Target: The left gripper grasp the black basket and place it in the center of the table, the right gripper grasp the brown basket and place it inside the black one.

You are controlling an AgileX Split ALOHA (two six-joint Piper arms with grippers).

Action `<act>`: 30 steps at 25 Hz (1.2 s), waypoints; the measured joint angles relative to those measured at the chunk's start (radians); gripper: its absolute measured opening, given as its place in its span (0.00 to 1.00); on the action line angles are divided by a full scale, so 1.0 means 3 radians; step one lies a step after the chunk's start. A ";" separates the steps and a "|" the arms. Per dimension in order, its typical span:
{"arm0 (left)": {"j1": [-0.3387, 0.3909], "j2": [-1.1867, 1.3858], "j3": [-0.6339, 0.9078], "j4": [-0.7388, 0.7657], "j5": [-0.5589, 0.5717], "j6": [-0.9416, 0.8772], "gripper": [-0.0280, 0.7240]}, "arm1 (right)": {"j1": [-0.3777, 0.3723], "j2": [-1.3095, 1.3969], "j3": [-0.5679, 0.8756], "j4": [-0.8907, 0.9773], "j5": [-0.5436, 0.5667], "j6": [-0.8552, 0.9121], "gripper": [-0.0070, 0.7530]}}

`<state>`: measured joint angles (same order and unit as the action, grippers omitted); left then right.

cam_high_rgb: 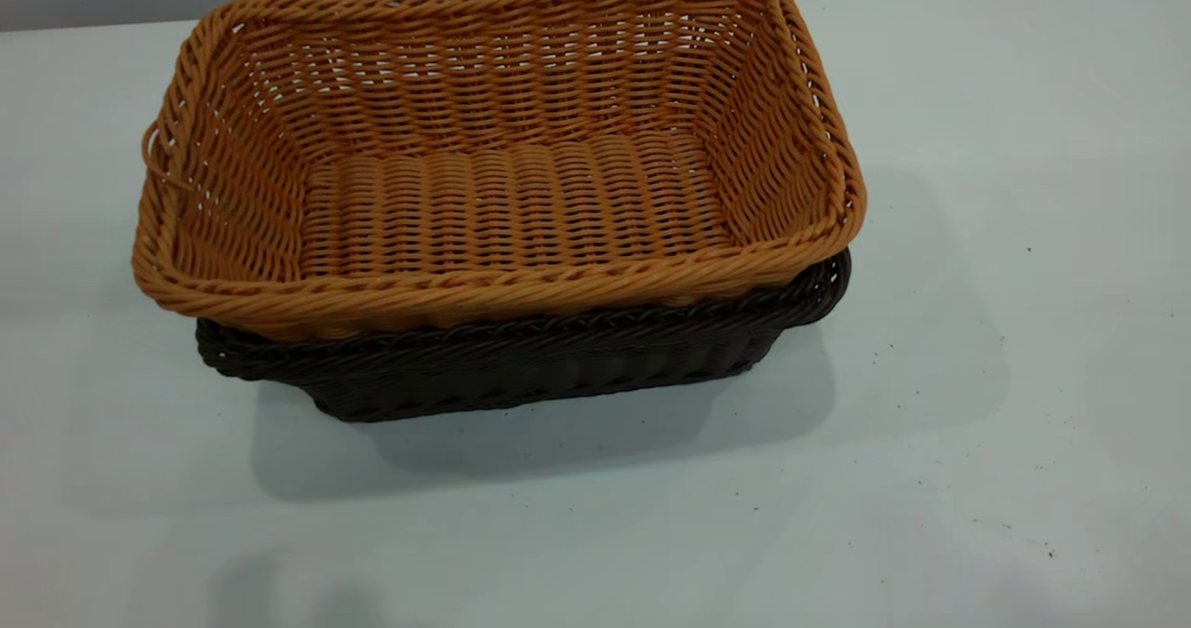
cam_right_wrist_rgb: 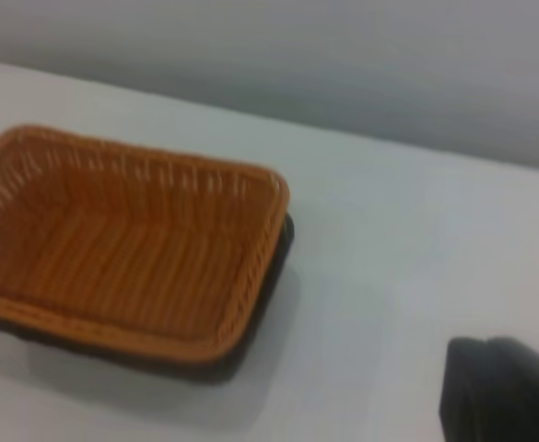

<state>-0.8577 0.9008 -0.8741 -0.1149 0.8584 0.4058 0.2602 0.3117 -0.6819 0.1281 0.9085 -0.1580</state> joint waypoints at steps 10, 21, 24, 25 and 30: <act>0.0000 0.0000 0.0304 -0.0047 0.0380 -0.0196 0.04 | 0.0000 -0.0822 0.0527 -0.0028 0.0277 0.0228 0.01; -0.0003 -0.0154 0.0665 -0.0242 0.0368 -0.0352 0.04 | 0.0000 -0.0929 0.0641 -0.0032 0.0496 0.0231 0.01; -0.0003 -0.0352 0.0846 -0.0224 0.0368 -0.0563 0.04 | 0.0000 -0.0985 0.0641 -0.0033 0.0489 0.0228 0.01; -0.0003 -0.0423 0.0903 -0.0209 0.0378 -0.0640 0.04 | 0.0000 -0.1006 0.0646 -0.0037 0.0489 0.0228 0.01; -0.0006 -0.0929 0.1096 0.0037 0.0391 -0.1019 0.04 | 0.0000 -0.1044 0.0655 -0.0109 0.0504 0.0228 0.01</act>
<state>-0.8596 0.6221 -0.5452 -0.1039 0.9756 0.1001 0.2602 -0.0017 -0.4855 0.0955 1.0597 -0.0896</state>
